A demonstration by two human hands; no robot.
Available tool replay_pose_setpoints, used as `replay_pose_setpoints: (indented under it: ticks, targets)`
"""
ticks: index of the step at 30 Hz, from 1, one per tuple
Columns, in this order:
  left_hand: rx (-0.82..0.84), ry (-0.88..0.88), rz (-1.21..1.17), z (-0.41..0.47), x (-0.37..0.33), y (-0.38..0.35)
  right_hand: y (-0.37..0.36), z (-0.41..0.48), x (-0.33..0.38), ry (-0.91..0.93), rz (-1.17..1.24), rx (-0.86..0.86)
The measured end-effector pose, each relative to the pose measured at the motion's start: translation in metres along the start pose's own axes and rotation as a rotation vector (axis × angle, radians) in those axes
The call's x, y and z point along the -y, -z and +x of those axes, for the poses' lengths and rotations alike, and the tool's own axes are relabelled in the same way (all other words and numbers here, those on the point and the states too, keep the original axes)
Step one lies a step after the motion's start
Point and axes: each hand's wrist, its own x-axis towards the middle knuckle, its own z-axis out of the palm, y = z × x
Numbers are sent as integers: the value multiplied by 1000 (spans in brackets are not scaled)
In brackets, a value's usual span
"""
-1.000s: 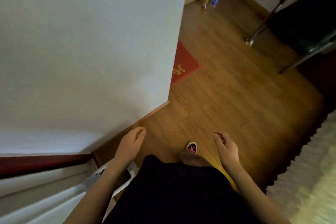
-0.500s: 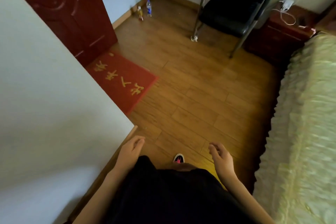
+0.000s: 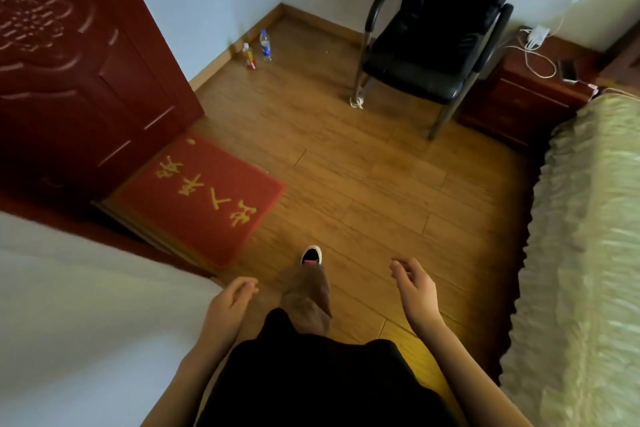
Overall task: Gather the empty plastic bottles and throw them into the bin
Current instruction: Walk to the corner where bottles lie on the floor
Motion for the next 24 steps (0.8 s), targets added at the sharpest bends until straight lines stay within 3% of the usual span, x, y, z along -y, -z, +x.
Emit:
replay_pose_setpoints:
  ticks: [5,15,24]
  targets:
    - [85,12,15,104,-53,10,-10,87,45,-3,-4,-26]
    - [80,-119,-20,303,-228,46,-6,244,151,-5,-42,-91]
    - [35,18,-56,438,-290,17,0,420,217,-45,-59,-81]
